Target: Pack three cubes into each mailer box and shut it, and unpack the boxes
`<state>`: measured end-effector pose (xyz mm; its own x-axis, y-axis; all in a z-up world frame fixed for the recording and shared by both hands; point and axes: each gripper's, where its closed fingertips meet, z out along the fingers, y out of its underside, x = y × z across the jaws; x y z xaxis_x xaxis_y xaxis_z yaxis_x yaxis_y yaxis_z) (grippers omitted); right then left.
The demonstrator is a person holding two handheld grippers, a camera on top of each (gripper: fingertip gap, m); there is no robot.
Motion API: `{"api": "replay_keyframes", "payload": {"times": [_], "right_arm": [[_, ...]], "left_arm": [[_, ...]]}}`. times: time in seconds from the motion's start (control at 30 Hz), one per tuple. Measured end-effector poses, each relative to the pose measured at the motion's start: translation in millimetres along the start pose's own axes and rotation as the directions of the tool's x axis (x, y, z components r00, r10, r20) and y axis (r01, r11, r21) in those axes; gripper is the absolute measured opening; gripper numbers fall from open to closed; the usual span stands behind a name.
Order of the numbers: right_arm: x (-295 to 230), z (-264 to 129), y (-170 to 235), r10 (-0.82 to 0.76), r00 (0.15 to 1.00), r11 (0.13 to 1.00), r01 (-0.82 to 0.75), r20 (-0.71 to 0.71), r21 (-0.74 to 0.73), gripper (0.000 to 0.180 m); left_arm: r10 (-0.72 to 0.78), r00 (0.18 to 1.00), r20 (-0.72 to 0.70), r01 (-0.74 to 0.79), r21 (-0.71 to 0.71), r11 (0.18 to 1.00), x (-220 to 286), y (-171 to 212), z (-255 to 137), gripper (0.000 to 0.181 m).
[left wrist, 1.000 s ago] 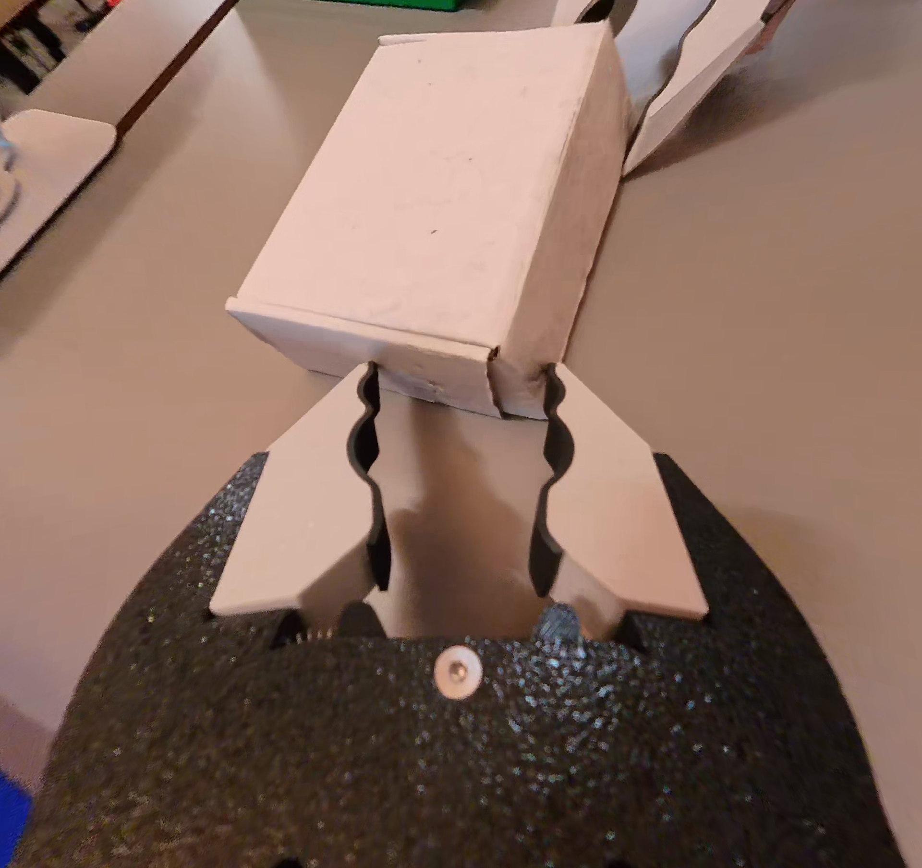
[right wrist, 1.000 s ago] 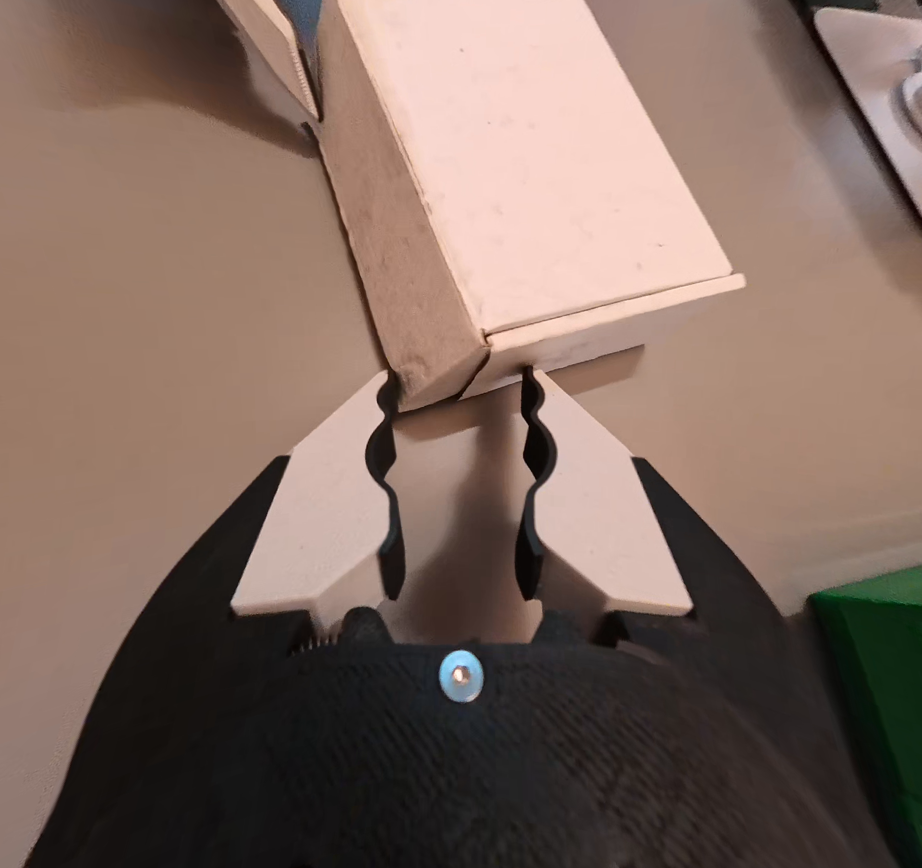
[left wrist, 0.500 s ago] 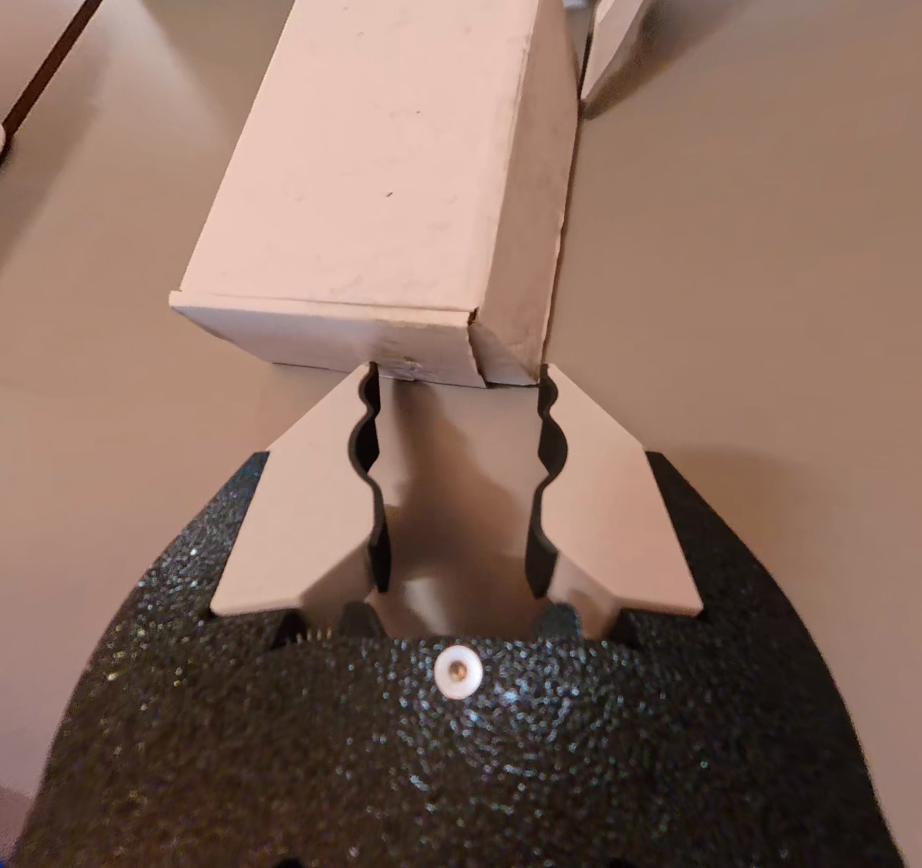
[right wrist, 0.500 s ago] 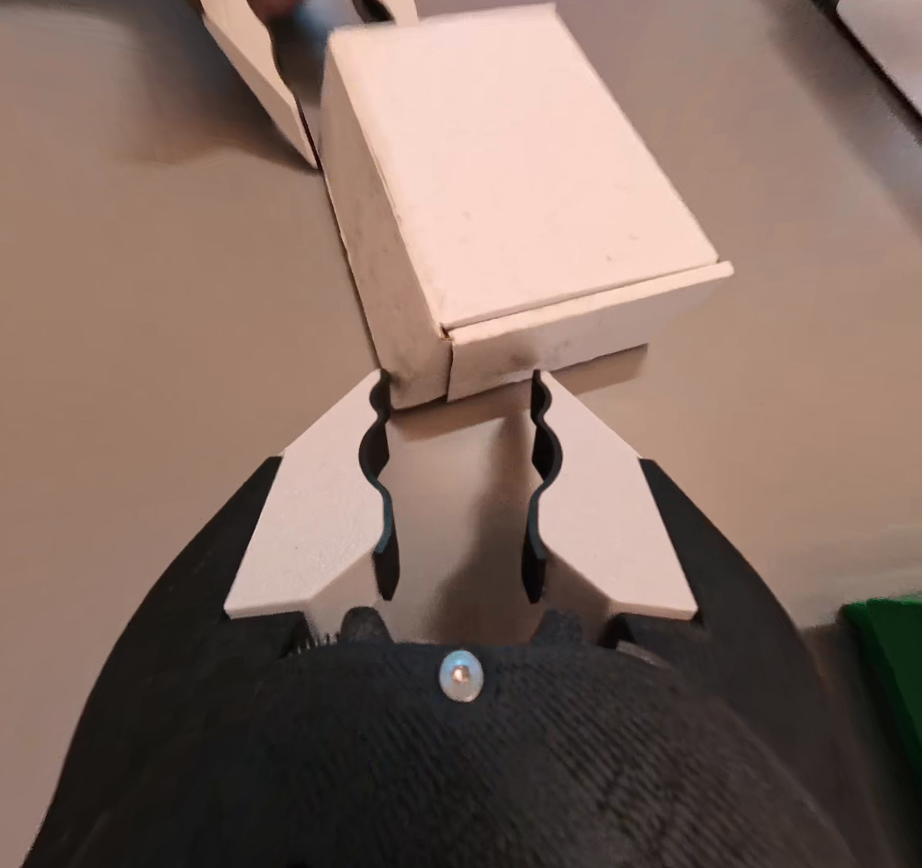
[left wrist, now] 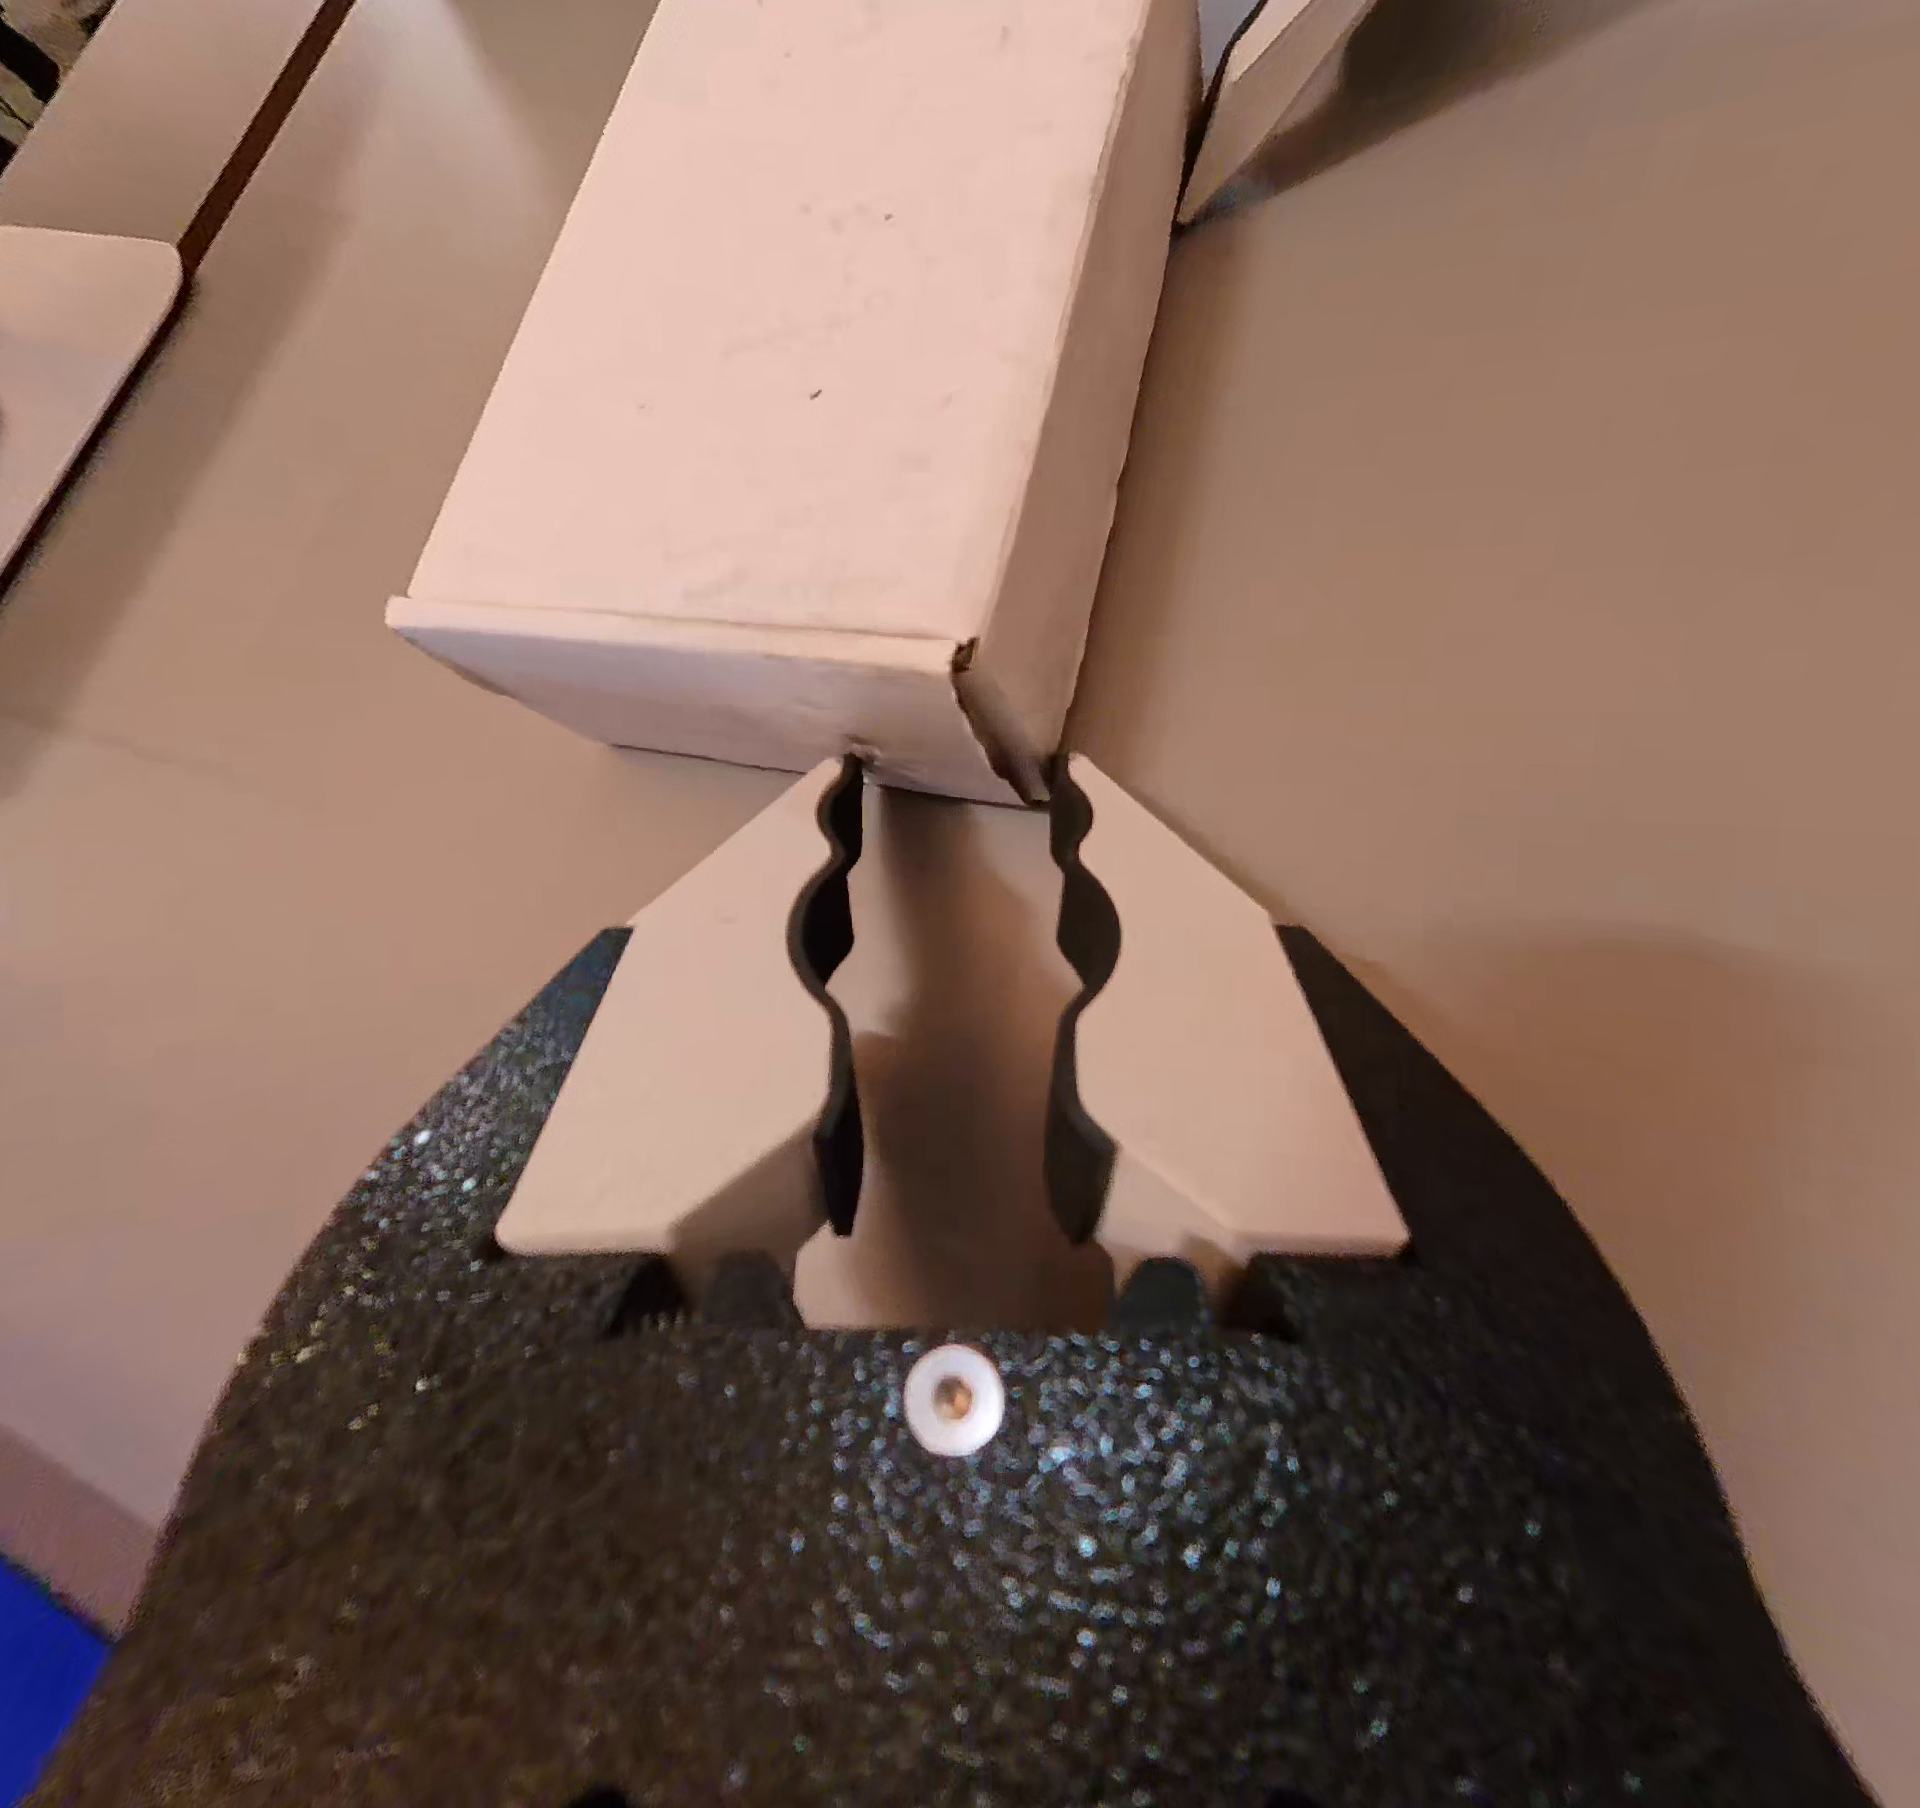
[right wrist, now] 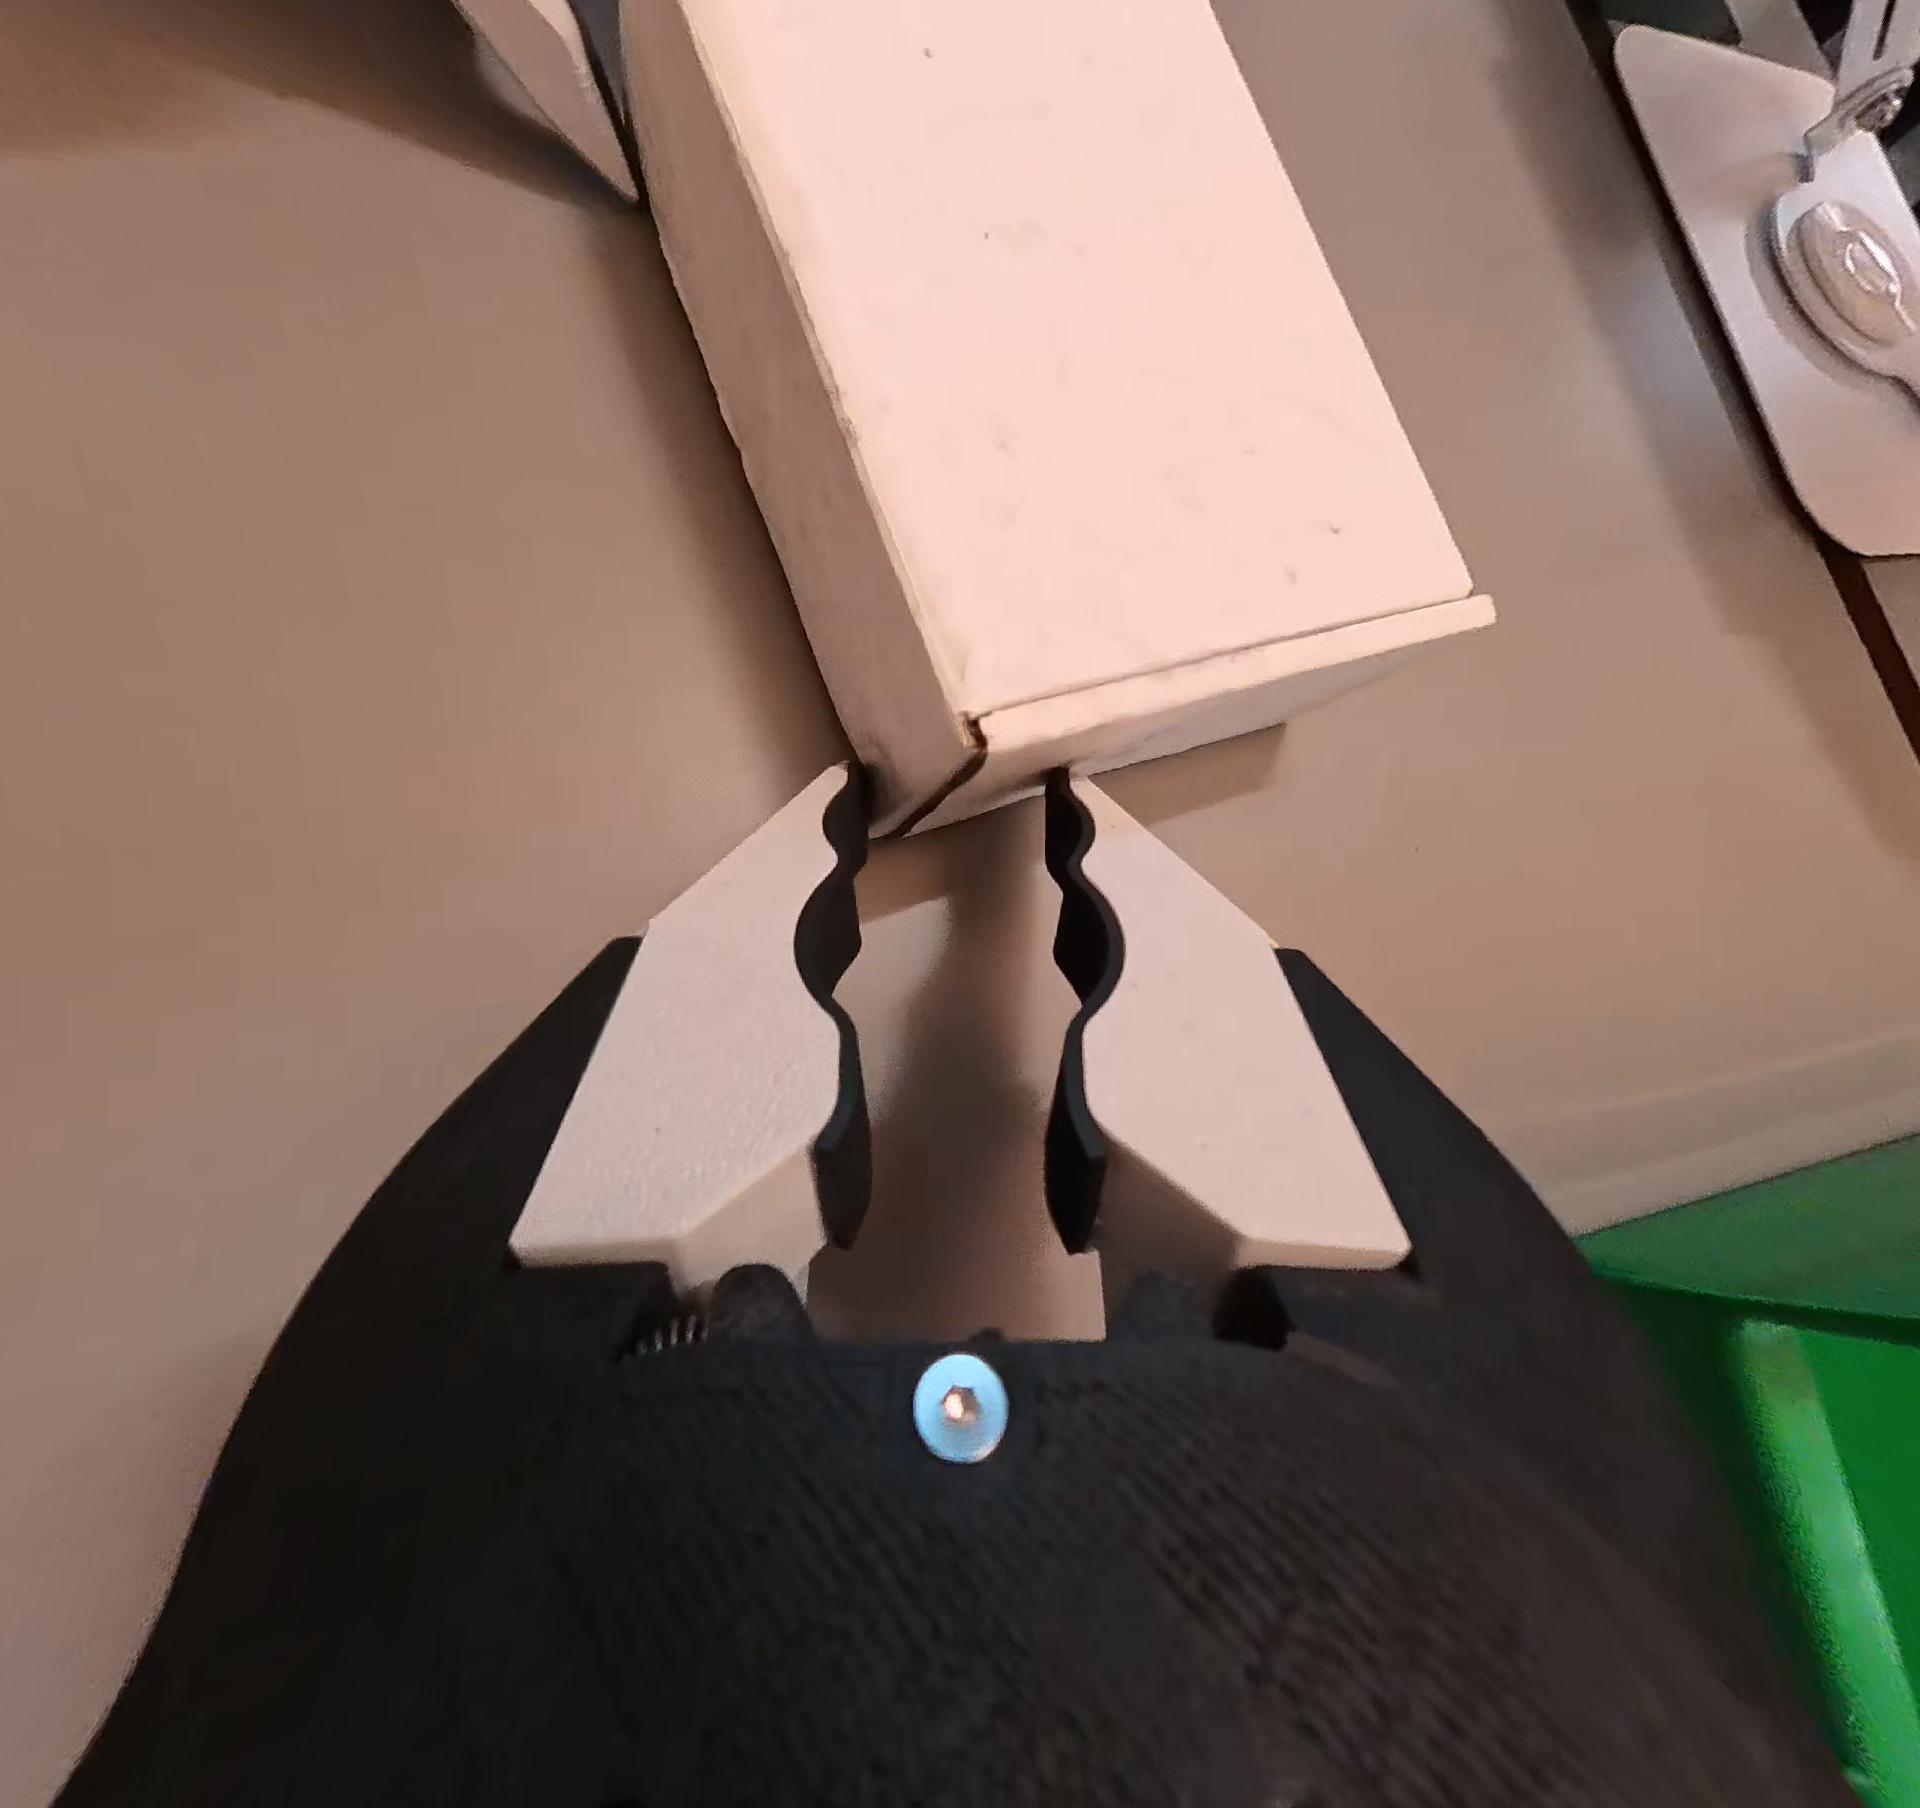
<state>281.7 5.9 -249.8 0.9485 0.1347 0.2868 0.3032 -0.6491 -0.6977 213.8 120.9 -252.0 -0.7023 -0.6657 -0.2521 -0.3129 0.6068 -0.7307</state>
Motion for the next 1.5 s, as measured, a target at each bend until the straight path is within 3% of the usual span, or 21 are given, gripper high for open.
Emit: {"api": "replay_keyframes", "payload": {"times": [0.2, 0.37, 0.53, 0.67, 0.93, 1.03, 1.07, 1.13, 1.27, 1.37, 1.5], "right_arm": [[0.3, -1.7, -0.8, 0.032, 0.999, 0.998, -0.031, -0.023, 0.053, 0.039], [5.3, -17.0, 11.5, 0.065, 0.998, 0.997, -0.065, -0.026, 0.032, 0.066], [7.5, -16.1, 0.1, 0.119, 0.992, 0.986, -0.124, 0.046, 0.108, 0.060], [-0.1, -1.2, -2.2, 0.082, 0.990, 0.992, -0.091, 0.113, 0.082, 0.035], [4.5, 2.8, -0.8, -0.008, 0.999, 0.999, 0.007, 0.038, 0.032, 0.028], [7.0, 3.7, -1.2, 0.066, 0.997, 0.996, -0.068, 0.035, 0.051, 0.031], [6.6, 2.8, -1.0, 0.063, 0.998, 0.997, -0.064, 0.030, 0.052, 0.033], [9.5, -5.4, -1.0, 0.049, 0.999, 0.999, -0.049, -0.021, 0.017, 0.059], [22.0, -30.6, -28.8, 0.010, 0.995, 1.000, -0.008, -0.095, 0.020, 0.109], [32.5, -28.0, -54.6, -0.036, 0.997, 0.999, 0.035, -0.074, -0.015, 0.115], [41.5, 5.2, -74.2, -0.112, 0.993, 0.984, 0.116, 0.031, -0.138, 0.118]], "left_arm": [[-0.074, 0.997, -0.039, 0.073, -0.003, 0.997, -3.5, 1.4, 1.0, 0.046], [-0.054, 0.997, -0.057, 0.055, 0.006, 0.998, -4.2, 4.4, -2.7, 0.049], [-0.058, 0.994, -0.088, 0.059, 0.007, 0.998, -5.5, 4.6, -1.2, 0.051], [-0.065, 0.995, -0.073, 0.065, 0.001, 0.998, -10.9, 3.4, 2.8, 0.045], [-0.008, 1.000, 0.021, 0.008, -0.006, 1.000, -18.9, 1.8, 6.7, 0.031], [-0.069, 0.998, 0.016, 0.069, -0.012, 0.998, -21.1, 2.2, 7.5, 0.035], [-0.072, 0.997, 0.010, 0.072, -0.009, 0.997, -20.4, 1.9, 7.1, 0.040], [-0.080, 0.996, 0.026, 0.080, 0.001, 0.997, -19.9, 2.3, 3.5, 0.066], [-0.137, 0.988, 0.074, 0.138, -0.010, 0.990, -18.6, 14.8, -12.3, 0.084], [-0.181, 0.975, 0.126, 0.182, 0.003, 0.983, -20.6, 20.5, -23.4, 0.088], [-0.277, 0.951, 0.136, 0.275, 0.037, 0.961, -16.4, 17.8, -29.8, 0.093]]}}
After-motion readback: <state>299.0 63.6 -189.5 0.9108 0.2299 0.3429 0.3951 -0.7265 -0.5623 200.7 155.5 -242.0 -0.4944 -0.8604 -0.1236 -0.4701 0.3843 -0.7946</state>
